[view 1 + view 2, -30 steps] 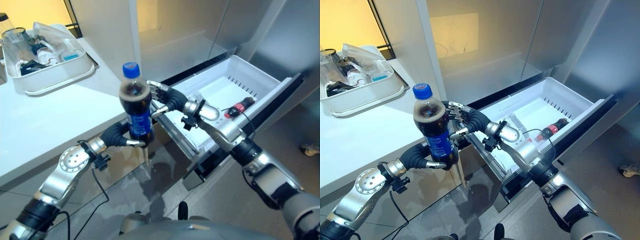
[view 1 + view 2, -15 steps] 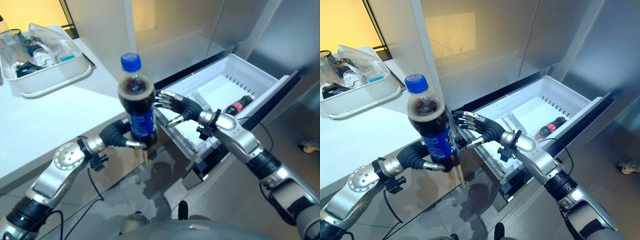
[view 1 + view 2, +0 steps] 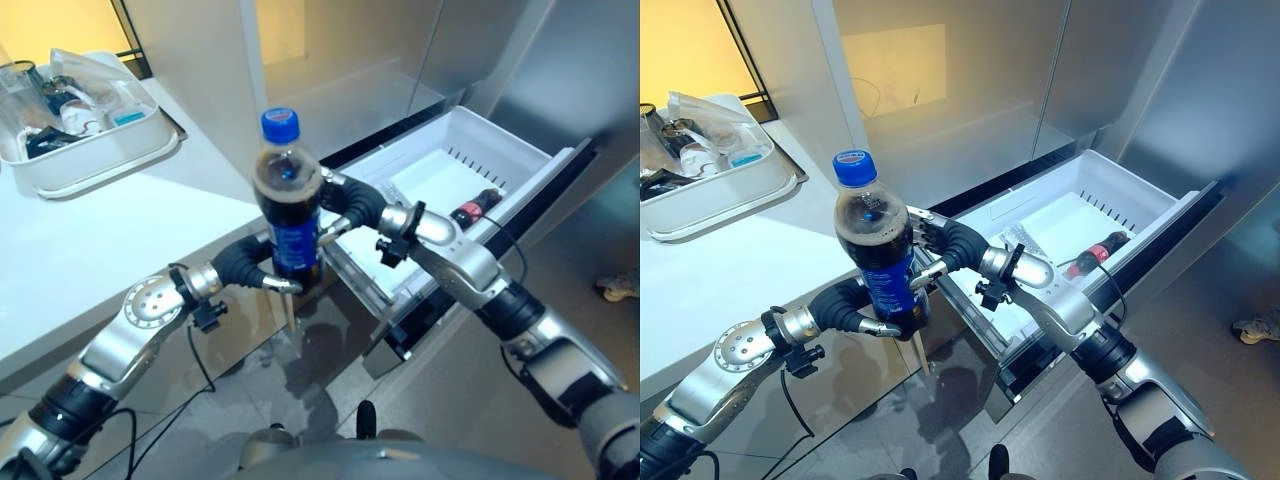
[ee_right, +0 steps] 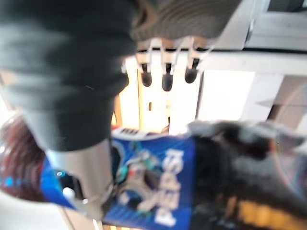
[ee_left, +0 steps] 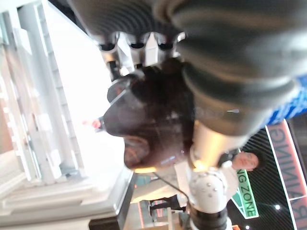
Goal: Take the drinks into the refrigerator
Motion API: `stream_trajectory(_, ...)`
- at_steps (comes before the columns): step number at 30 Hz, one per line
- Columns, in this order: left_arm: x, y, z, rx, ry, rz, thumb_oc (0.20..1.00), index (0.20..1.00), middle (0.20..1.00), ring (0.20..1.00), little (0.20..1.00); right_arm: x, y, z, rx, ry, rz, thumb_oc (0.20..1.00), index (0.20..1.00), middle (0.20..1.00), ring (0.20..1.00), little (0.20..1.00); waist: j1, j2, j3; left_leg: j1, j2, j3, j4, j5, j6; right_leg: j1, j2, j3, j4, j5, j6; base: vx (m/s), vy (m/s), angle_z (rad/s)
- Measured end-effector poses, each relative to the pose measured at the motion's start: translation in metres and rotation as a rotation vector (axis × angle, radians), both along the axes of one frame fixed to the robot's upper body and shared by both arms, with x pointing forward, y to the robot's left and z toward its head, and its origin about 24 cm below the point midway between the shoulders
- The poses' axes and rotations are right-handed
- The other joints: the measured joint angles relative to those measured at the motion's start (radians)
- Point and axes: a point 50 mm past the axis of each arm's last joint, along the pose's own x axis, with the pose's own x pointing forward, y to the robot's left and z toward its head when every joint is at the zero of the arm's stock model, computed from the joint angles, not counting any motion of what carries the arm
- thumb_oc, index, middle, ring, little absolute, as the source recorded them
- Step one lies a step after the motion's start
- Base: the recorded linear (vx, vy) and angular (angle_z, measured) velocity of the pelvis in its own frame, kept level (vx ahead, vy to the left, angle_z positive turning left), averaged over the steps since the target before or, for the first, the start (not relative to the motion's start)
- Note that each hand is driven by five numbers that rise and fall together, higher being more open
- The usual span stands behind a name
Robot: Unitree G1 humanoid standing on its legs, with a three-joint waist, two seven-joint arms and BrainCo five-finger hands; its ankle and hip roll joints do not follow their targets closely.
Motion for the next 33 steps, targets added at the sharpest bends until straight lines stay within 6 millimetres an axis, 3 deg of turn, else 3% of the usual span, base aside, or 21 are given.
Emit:
stream_trajectory(8, 0.003, 0.004, -0.004, 0.008, 0.007, 0.038, 0.200, 0.200, 0.200, 0.200, 0.200, -0.005, 0.028, 0.019, 0.041, -0.018, 0.103, 1.000, 1.000, 1.000, 1.000, 1.000, 0.004, -0.002, -0.002, 0.004, 0.001, 0.007, 0.000, 0.000, 0.000, 0.000, 0.003, 0.007, 0.000, 0.002, -0.002, -0.01, 0.000, -0.02)
stream_trajectory(23, 0.005, 0.004, -0.003, 0.020, -0.007, 0.043, 0.200, 0.200, 0.200, 0.200, 0.200, -0.009, 0.036, 0.014, 0.068, 0.076, 0.153, 1.000, 1.000, 1.000, 1.000, 1.000, 0.025, -0.004, -0.005, 0.006, 0.001, 0.009, 0.000, 0.000, -0.001, 0.000, 0.004, 0.009, 0.001, 0.002, -0.002, 0.00, 0.000, 0.00)
stream_trajectory(24, 0.005, 0.004, -0.003, 0.021, -0.010, 0.045, 0.200, 0.200, 0.200, 0.200, 0.200, -0.010, 0.037, 0.014, 0.072, 0.081, 0.158, 0.871, 0.871, 0.871, 0.871, 0.871, 0.025, -0.004, -0.005, 0.006, 0.001, 0.010, 0.000, 0.000, -0.001, 0.000, 0.004, 0.009, 0.001, 0.002, -0.002, 0.00, 0.000, 0.00)
stream_trajectory(25, 0.005, 0.004, -0.002, 0.020, -0.011, 0.046, 0.200, 0.200, 0.200, 0.200, 0.200, -0.010, 0.038, 0.014, 0.074, 0.083, 0.161, 0.351, 0.351, 0.351, 0.351, 0.351, 0.025, -0.004, -0.005, 0.006, 0.001, 0.010, 0.000, 0.000, -0.001, 0.000, 0.004, 0.009, 0.001, 0.002, -0.002, 0.00, 0.000, 0.00)
stream_trajectory(26, 0.005, 0.004, -0.002, 0.019, -0.012, 0.050, 0.200, 0.200, 0.200, 0.200, 0.200, -0.010, 0.038, 0.014, 0.077, 0.089, 0.163, 0.351, 0.351, 0.351, 0.351, 0.351, 0.025, -0.004, -0.006, 0.006, 0.001, 0.010, 0.000, 0.000, -0.001, 0.000, 0.004, 0.009, 0.001, 0.002, -0.002, 0.00, 0.000, 0.00)
stream_trajectory(27, 0.006, 0.005, -0.002, 0.017, -0.014, 0.063, 0.200, 0.200, 0.200, 0.200, 0.200, -0.010, 0.038, 0.014, 0.081, 0.096, 0.166, 0.200, 0.200, 0.200, 0.200, 0.200, 0.025, -0.004, -0.008, 0.006, 0.001, 0.010, 0.000, 0.000, -0.001, 0.000, 0.004, 0.009, 0.001, 0.002, -0.002, 0.00, 0.000, 0.00)
stream_trajectory(33, 0.007, 0.007, -0.003, 0.012, -0.017, 0.081, 0.200, 0.200, 0.200, 0.200, 0.200, -0.011, 0.038, 0.013, 0.078, 0.102, 0.166, 0.200, 0.200, 0.200, 0.200, 0.200, 0.025, -0.004, -0.015, 0.006, 0.001, 0.010, 0.000, 0.000, -0.001, 0.000, 0.004, 0.010, 0.002, 0.002, -0.002, 0.00, 0.000, 0.00)
